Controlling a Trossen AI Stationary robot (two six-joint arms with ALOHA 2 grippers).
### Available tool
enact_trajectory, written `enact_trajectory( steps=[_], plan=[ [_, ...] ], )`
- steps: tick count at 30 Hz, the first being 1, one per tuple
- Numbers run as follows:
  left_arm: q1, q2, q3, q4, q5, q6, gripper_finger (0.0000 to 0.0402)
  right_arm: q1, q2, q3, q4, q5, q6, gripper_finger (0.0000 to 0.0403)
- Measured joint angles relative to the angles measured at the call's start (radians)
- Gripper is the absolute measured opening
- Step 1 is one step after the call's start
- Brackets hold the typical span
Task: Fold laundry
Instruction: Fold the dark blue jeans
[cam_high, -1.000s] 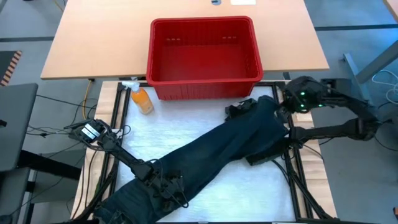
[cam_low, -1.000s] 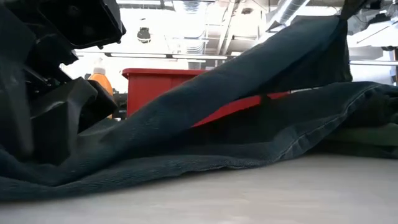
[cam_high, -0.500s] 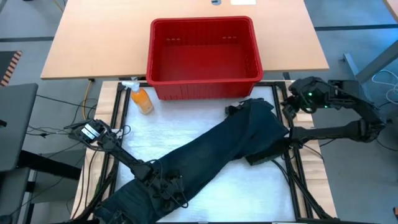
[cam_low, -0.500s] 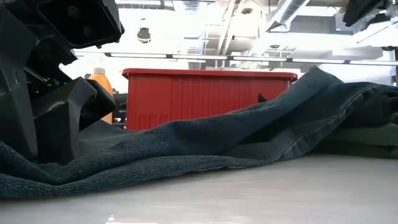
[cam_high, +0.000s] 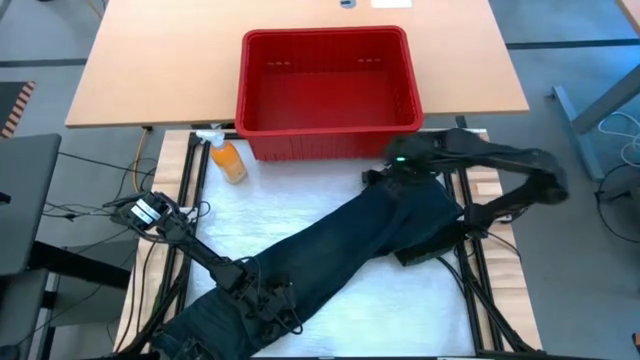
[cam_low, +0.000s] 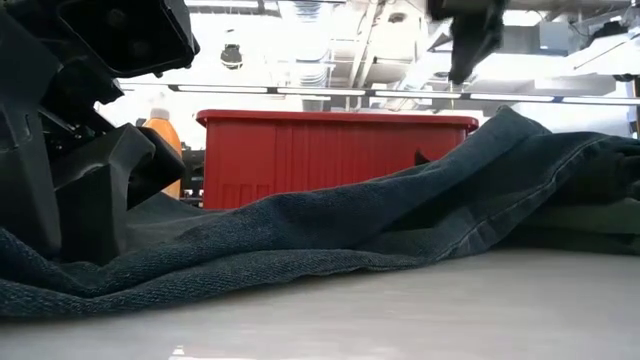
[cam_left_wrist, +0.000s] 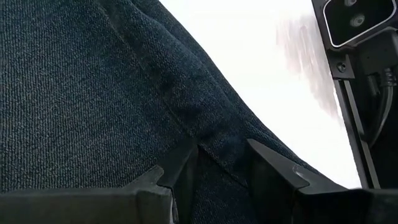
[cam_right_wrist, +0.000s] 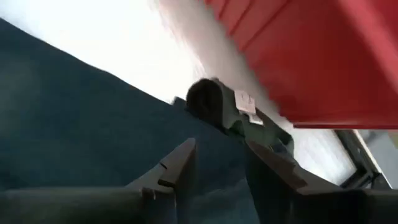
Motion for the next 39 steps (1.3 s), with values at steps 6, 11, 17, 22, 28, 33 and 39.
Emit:
enact_trajectory(
  steps=[6, 11, 17, 22, 28, 33, 39],
  plan=[
    [-0.018, 0.0, 0.0, -0.003, -0.009, -0.007, 0.0128, -0.061, 0.209, 0.001, -0.054, 0.006, -0.03, 0.0157],
    [-0.021, 0.0, 0.0, -0.003, -0.01, 0.005, 0.0128, -0.154, 0.287, 0.003, -0.082, 0.006, -0.059, 0.0179],
    [-0.022, 0.0, 0.0, -0.004, -0.027, 0.012, 0.0128, -0.203, 0.311, 0.003, -0.092, 0.008, -0.118, 0.0222],
    [-0.022, 0.0, 0.0, -0.003, -0.027, 0.032, 0.0128, -0.234, 0.3, 0.003, -0.1, 0.056, -0.146, 0.0236],
    [-0.013, 0.0, 0.0, -0.003, -0.027, 0.03, 0.0128, -0.283, 0.313, 0.003, -0.152, 0.043, -0.161, 0.0237],
    [-0.013, 0.0, 0.0, -0.004, -0.027, 0.029, 0.0128, -0.302, 0.302, 0.003, -0.205, -0.008, -0.166, 0.0217],
    [-0.012, 0.0, 0.0, -0.003, -0.028, 0.035, 0.0128, -0.254, 0.283, 0.003, -0.335, -0.028, -0.145, 0.0074]
  ],
)
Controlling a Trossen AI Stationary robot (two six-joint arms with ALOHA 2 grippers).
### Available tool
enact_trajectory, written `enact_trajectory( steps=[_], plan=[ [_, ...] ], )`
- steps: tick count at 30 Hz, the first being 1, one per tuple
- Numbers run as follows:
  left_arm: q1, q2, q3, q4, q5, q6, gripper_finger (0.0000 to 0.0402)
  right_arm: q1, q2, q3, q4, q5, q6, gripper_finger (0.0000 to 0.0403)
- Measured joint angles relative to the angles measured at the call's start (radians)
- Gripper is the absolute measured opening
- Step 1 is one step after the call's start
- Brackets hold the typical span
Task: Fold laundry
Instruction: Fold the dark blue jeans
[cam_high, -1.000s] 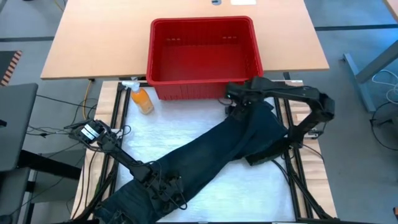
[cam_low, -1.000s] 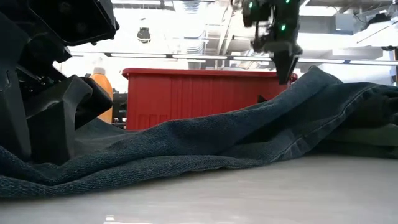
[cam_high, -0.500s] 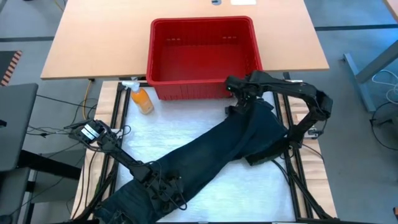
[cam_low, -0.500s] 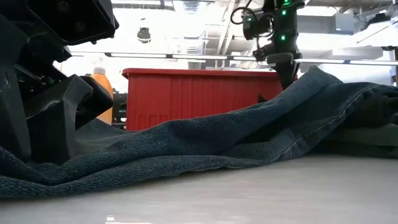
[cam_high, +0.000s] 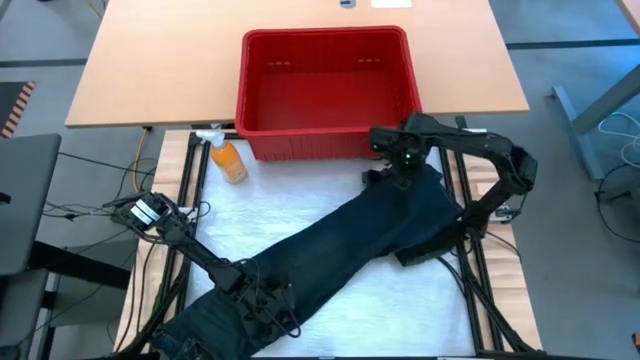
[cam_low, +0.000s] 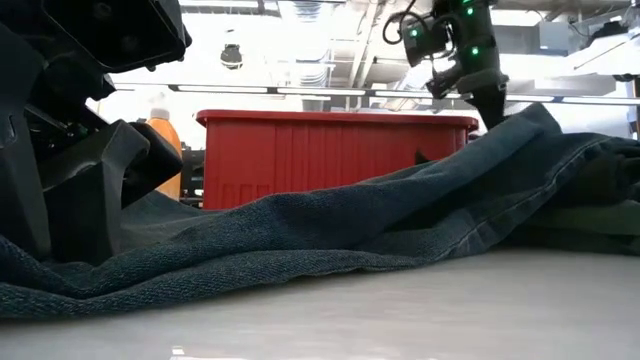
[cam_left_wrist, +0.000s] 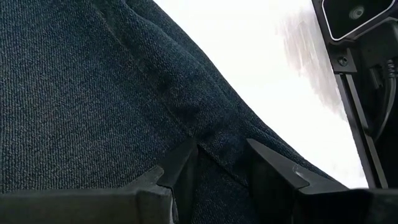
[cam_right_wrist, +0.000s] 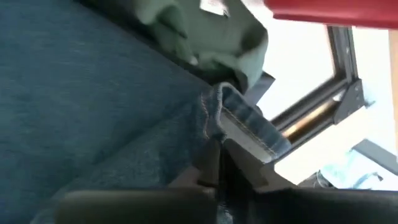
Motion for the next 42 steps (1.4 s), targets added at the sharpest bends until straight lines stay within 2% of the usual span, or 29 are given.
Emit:
enact_trajectory(
  steps=[1, 3, 7, 10, 15, 20, 23, 27, 32, 40, 42],
  plan=[
    [0.0, 0.0, 0.0, 0.0, -0.001, 0.0, 0.0128, 0.012, -0.005, 0.0, 0.002, 0.0, 0.006, 0.0045],
    [0.0, 0.0, 0.0, 0.0, -0.002, 0.0, 0.0128, 0.038, -0.029, 0.0, 0.004, -0.024, 0.02, 0.0021],
    [0.0, 0.0, 0.0, 0.0, 0.001, -0.009, 0.0128, 0.093, -0.082, 0.0, 0.0, -0.089, 0.081, 0.0036],
    [-0.003, 0.0, 0.0, -0.001, 0.011, -0.01, 0.0128, 0.141, -0.128, 0.0, 0.001, -0.124, 0.148, 0.0031],
    [-0.003, 0.0, 0.0, -0.039, 0.087, -0.038, 0.0128, 0.204, -0.225, 0.0, 0.0, -0.128, 0.201, 0.0021],
    [-0.021, -0.007, 0.006, -0.161, 0.101, -0.152, 0.0128, 0.216, -0.336, -0.004, 0.001, -0.129, 0.291, 0.0021],
    [-0.037, -0.007, 0.006, -0.193, 0.104, -0.197, 0.0128, 0.242, -0.414, -0.066, 0.002, -0.142, 0.346, 0.0021],
    [-0.05, -0.006, 0.005, -0.19, 0.103, -0.216, 0.0128, 0.257, -0.525, -0.223, 0.001, -0.218, 0.399, 0.0021],
    [-0.042, -0.005, 0.003, -0.187, 0.119, -0.206, 0.0128, 0.244, -0.631, -0.397, 0.0, -0.218, 0.453, 0.0027],
    [-0.016, -0.005, 0.001, -0.173, 0.166, -0.207, 0.0128, 0.218, -0.684, -0.516, 0.001, -0.232, 0.431, 0.0028],
    [-0.016, -0.005, 0.001, -0.172, 0.166, -0.211, 0.0128, 0.198, -0.682, -0.523, 0.002, -0.2, 0.425, 0.0033]
  ],
)
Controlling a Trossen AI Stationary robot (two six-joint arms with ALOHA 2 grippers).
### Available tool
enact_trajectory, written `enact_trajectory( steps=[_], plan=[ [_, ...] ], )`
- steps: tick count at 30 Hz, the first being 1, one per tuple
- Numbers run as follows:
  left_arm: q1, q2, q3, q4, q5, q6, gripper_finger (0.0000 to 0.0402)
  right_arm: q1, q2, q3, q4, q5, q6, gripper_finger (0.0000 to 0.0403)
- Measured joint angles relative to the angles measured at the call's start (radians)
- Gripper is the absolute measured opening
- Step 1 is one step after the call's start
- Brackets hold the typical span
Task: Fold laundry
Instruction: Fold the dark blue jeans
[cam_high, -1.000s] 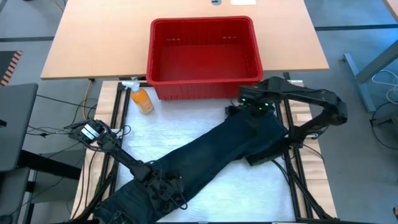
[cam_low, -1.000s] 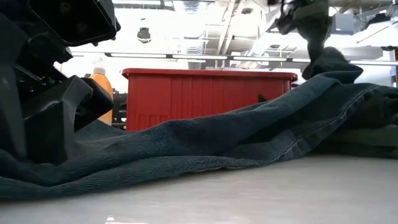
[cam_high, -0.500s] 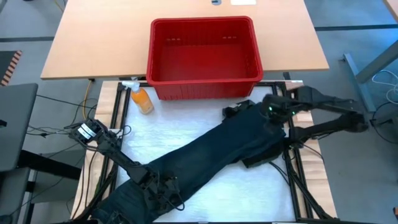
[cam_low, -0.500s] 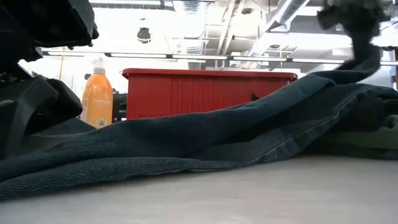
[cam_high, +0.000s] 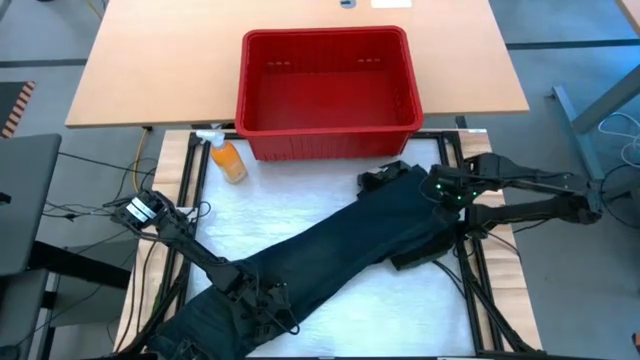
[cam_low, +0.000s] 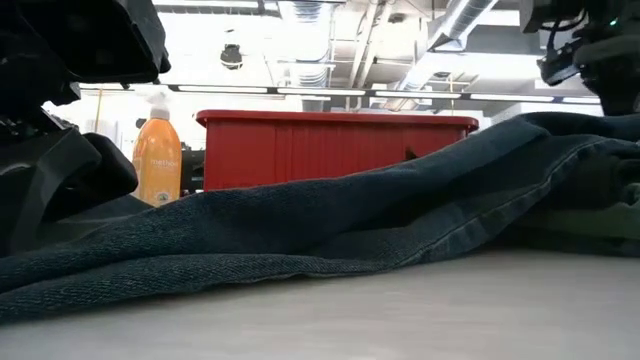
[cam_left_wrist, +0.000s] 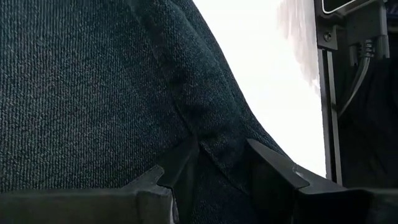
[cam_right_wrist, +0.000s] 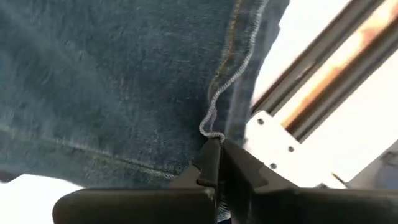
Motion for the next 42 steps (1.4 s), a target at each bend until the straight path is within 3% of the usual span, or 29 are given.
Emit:
enact_trajectory(
  steps=[6, 12, 15, 21, 25, 32, 36, 42],
  plan=[
    [0.0, 0.003, -0.001, 0.027, 0.0, 0.001, 0.0128, -0.102, 0.007, 0.001, 0.009, 0.156, -0.087, 0.0038],
    [0.001, 0.003, -0.001, 0.035, -0.001, 0.003, 0.0128, -0.229, 0.007, 0.001, 0.007, 0.146, -0.235, 0.0047],
    [0.001, 0.003, -0.001, 0.037, -0.002, 0.003, 0.0128, -0.268, 0.007, 0.001, -0.016, 0.197, -0.269, 0.007],
    [0.001, 0.003, -0.001, 0.037, -0.005, 0.03, 0.0128, -0.336, 0.007, 0.005, -0.006, 0.199, -0.282, 0.0137],
    [0.001, 0.003, -0.001, 0.037, -0.005, 0.058, 0.0128, -0.357, 0.004, 0.016, 0.036, 0.121, -0.243, 0.0181],
    [0.006, 0.003, -0.001, 0.038, -0.003, 0.073, 0.0128, -0.412, -0.057, 0.016, 0.142, -0.037, -0.35, 0.0245],
    [0.006, 0.003, -0.001, 0.038, -0.015, 0.082, 0.0128, -0.472, -0.081, -0.016, 0.212, -0.148, -0.412, 0.0255],
    [0.006, 0.003, -0.001, 0.041, -0.028, 0.083, 0.0128, -0.583, -0.061, -0.147, 0.215, -0.172, -0.475, 0.0256]
  ],
)
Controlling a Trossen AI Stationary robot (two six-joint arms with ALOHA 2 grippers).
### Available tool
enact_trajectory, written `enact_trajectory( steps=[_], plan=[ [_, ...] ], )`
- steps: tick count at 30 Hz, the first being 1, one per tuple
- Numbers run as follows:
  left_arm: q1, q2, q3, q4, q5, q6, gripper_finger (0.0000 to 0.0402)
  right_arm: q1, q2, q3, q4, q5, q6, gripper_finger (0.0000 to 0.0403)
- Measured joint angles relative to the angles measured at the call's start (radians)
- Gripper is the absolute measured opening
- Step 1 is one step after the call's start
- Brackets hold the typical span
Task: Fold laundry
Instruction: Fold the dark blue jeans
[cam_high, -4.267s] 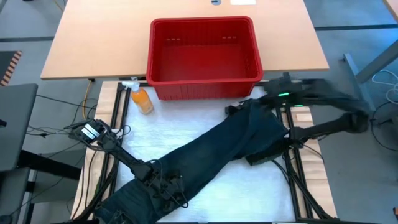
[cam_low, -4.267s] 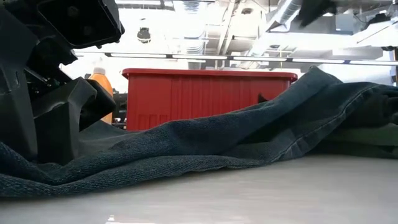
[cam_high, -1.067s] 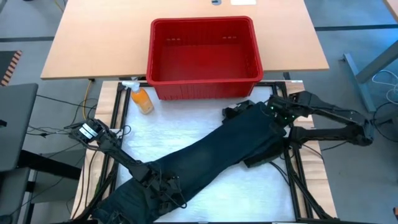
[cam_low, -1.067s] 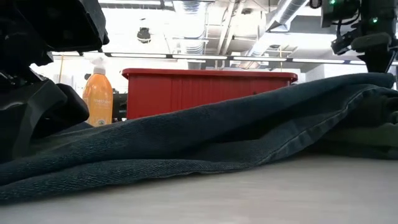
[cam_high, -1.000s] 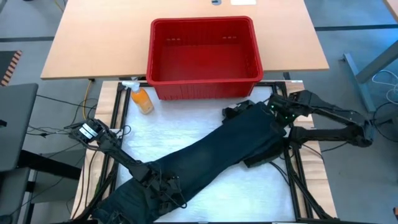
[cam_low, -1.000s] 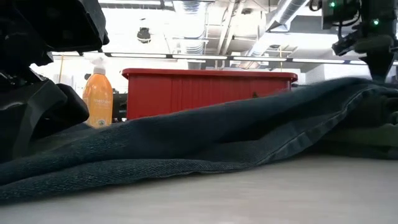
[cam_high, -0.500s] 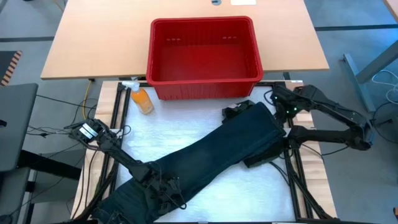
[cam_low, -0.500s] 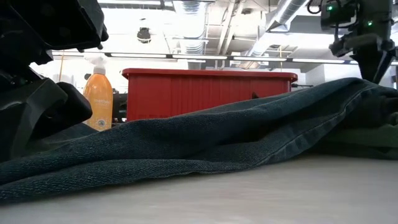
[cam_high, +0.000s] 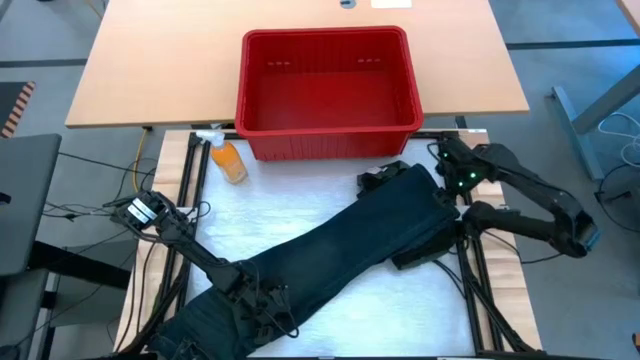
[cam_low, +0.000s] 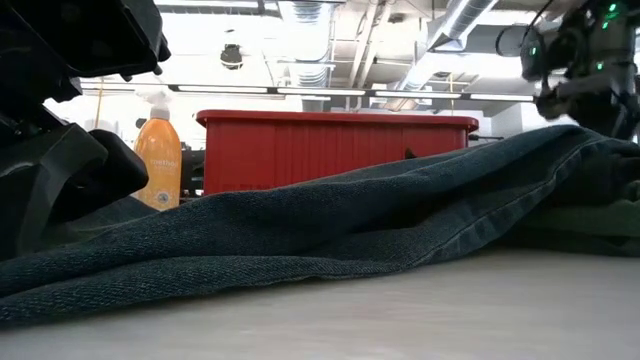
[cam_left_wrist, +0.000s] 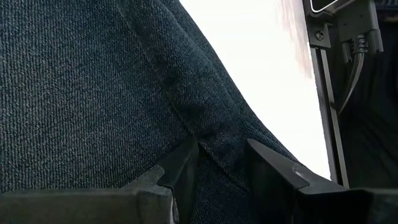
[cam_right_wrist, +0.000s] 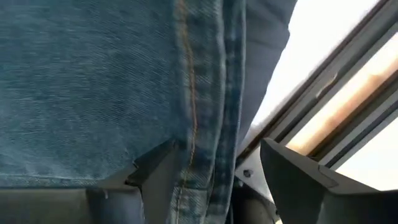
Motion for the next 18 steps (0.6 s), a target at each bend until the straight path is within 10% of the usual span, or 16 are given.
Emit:
enact_trajectory(
  steps=[18],
  plan=[
    [0.0, 0.0, 0.0, 0.005, -0.023, 0.0, 0.0128, 0.024, 0.227, -0.013, 0.016, -0.077, -0.04, 0.0245]
  ],
)
